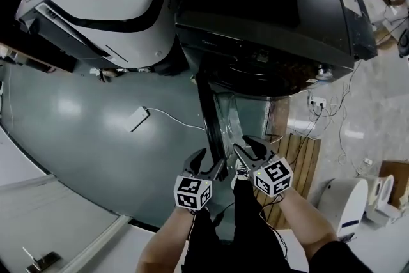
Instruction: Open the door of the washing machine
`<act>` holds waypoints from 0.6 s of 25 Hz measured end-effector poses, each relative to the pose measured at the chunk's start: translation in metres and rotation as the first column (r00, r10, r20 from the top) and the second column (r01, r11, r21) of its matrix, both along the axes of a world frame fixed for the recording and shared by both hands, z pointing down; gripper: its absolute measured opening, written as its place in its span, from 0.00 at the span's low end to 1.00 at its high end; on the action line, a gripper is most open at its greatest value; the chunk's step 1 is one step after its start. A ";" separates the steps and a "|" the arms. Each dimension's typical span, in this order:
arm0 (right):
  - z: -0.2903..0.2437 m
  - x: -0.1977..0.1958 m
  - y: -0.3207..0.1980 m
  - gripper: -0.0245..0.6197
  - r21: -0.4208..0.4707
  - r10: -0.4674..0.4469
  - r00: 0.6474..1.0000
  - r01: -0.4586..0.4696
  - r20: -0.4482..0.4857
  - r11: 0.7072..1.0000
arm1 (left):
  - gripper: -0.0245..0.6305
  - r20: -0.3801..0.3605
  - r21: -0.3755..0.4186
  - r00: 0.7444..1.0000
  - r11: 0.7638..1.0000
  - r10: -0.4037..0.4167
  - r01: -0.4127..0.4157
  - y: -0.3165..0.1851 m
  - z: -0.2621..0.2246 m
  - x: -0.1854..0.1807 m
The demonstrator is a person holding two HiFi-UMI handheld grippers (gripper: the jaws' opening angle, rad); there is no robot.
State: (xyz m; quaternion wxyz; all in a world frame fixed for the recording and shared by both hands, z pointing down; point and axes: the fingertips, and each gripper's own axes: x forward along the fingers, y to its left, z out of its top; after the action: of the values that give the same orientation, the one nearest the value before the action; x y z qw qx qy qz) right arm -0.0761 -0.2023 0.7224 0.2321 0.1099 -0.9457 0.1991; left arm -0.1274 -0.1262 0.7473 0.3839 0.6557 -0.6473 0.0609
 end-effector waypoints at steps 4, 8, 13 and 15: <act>-0.002 -0.016 0.016 0.29 -0.002 -0.005 1.000 0.005 0.005 1.000 | 0.44 0.003 -0.009 1.000 1.000 -0.025 0.025 0.020 0.002 -0.015; -0.004 -0.032 0.032 0.29 -0.006 -0.020 1.000 0.020 0.009 1.000 | 0.44 0.014 -0.015 0.998 0.998 -0.067 0.068 0.037 0.004 -0.036; -0.006 -0.052 0.045 0.29 -0.011 -0.023 1.000 0.023 0.017 1.000 | 0.44 0.042 -0.024 0.993 0.994 -0.106 0.107 0.053 0.005 -0.071; -0.006 -0.060 0.048 0.29 -0.014 -0.017 1.000 0.018 0.023 1.000 | 0.44 0.056 -0.028 0.992 0.993 -0.114 0.116 0.058 0.006 -0.084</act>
State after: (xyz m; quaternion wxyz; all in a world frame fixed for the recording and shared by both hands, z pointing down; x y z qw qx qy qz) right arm -0.1364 -0.1543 0.7161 0.2238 0.0978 -0.9478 0.2049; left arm -0.2115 -0.0684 0.7531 0.3793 0.6092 -0.6932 0.0668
